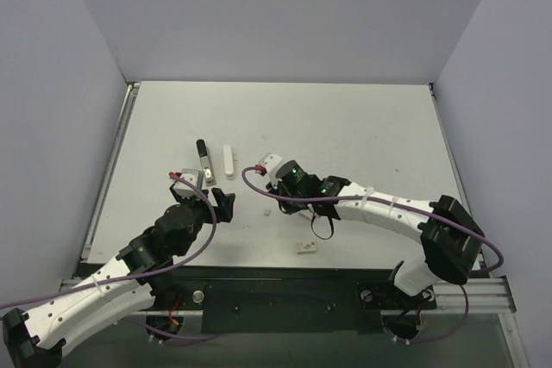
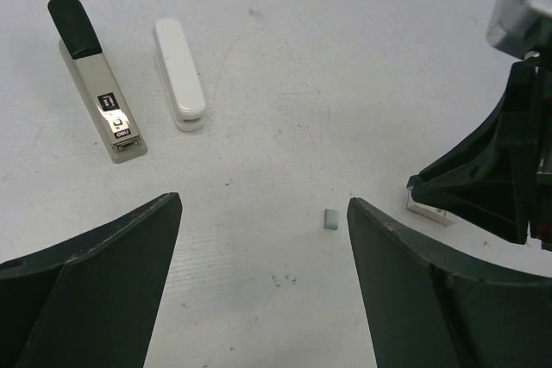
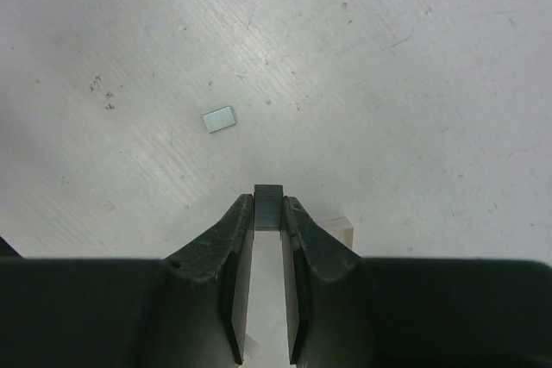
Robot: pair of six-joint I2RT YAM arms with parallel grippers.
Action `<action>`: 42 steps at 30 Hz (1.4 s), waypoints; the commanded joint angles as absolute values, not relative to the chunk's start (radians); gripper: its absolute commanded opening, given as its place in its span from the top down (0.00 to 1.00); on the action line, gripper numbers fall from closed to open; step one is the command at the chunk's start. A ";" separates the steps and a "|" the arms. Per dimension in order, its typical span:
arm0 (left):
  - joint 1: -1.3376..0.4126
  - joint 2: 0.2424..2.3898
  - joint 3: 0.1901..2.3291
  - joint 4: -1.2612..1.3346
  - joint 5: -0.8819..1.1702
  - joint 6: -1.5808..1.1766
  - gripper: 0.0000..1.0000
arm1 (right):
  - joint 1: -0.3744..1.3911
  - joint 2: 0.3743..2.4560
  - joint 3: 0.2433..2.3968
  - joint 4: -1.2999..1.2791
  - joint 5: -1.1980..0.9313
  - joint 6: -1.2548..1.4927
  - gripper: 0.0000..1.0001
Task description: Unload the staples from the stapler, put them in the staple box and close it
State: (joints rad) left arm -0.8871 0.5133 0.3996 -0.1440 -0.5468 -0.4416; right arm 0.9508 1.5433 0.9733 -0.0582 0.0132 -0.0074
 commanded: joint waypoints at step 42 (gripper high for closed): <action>-0.882 0.514 0.391 -0.137 -0.568 -0.448 0.11 | 0.911 1.470 0.701 -0.133 0.190 0.350 0.87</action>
State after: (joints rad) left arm -0.8871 0.5144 0.3882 -0.1478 -0.5533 -0.4412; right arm 0.9215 1.4528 0.7063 -0.1059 0.1505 0.3218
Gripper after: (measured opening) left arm 0.887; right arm 0.133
